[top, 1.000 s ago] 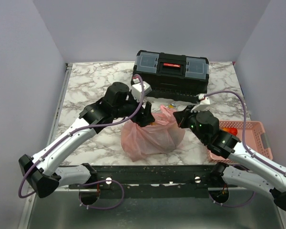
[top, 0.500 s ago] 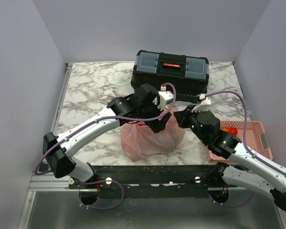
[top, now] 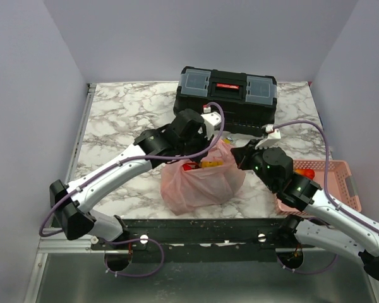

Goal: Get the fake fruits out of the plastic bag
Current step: Untie the plastic bag at the center of the board, then adjust the plastic bag at the center of the board.

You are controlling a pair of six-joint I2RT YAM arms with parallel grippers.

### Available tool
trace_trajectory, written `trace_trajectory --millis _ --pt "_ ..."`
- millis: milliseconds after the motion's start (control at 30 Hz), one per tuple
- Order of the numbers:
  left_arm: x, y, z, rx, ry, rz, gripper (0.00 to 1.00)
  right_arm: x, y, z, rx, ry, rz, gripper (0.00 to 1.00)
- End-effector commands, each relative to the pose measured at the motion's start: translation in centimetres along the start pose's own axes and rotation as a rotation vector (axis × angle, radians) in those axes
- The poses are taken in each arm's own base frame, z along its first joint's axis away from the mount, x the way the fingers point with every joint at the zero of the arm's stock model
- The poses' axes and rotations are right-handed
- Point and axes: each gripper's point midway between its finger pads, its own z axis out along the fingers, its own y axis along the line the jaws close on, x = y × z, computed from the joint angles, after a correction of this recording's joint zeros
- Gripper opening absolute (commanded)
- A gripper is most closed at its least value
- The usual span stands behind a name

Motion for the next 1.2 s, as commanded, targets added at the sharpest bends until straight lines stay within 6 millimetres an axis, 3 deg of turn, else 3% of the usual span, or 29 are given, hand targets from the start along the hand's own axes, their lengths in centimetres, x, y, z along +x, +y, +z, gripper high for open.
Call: trace_trajectory --millis 0,267,333,400,467,600,700,933,1100,1167 --pt "-2.2 1.3 -2.9 -0.086 -0.149 -0.029 0.05 0.3 0.0 0.0 0.001 0.032 -0.058 0.07" --pt "-2.3 0.3 -4.4 -0.018 -0.262 -0.098 0.0 -1.5 3.2 -0.4 -0.129 0.076 -0.204 0.39" --pt "-2.6 0.4 -4.5 -0.016 -0.286 -0.128 0.0 -1.8 4.2 -0.8 -0.168 0.111 -0.218 0.58" --pt "-3.0 -0.1 -4.9 0.021 -0.295 -0.154 0.0 -2.5 5.3 -1.1 -0.177 0.167 -0.222 0.65" --pt "-3.5 -0.3 -5.1 0.038 -0.308 -0.159 0.0 -3.5 6.6 -1.6 -0.2 0.205 -0.213 0.81" --pt "-3.6 -0.1 -4.7 0.052 -0.313 -0.168 0.0 -2.1 9.2 -2.4 -0.364 0.292 -0.257 0.98" --pt "-3.7 0.1 -4.8 0.064 -0.307 -0.186 0.0 0.3 9.9 -1.9 -0.446 0.38 -0.32 1.0" --pt "-3.3 0.8 -5.2 0.04 -0.319 -0.228 0.0 3.3 6.9 1.4 -0.324 0.43 -0.469 1.0" --pt "-2.9 0.9 -5.1 0.048 -0.338 -0.266 0.0 2.9 5.9 3.0 -0.244 0.379 -0.486 1.0" --pt "-2.9 1.0 -5.2 0.042 -0.34 -0.282 0.0 2.3 6.0 3.3 -0.227 0.336 -0.459 0.94"
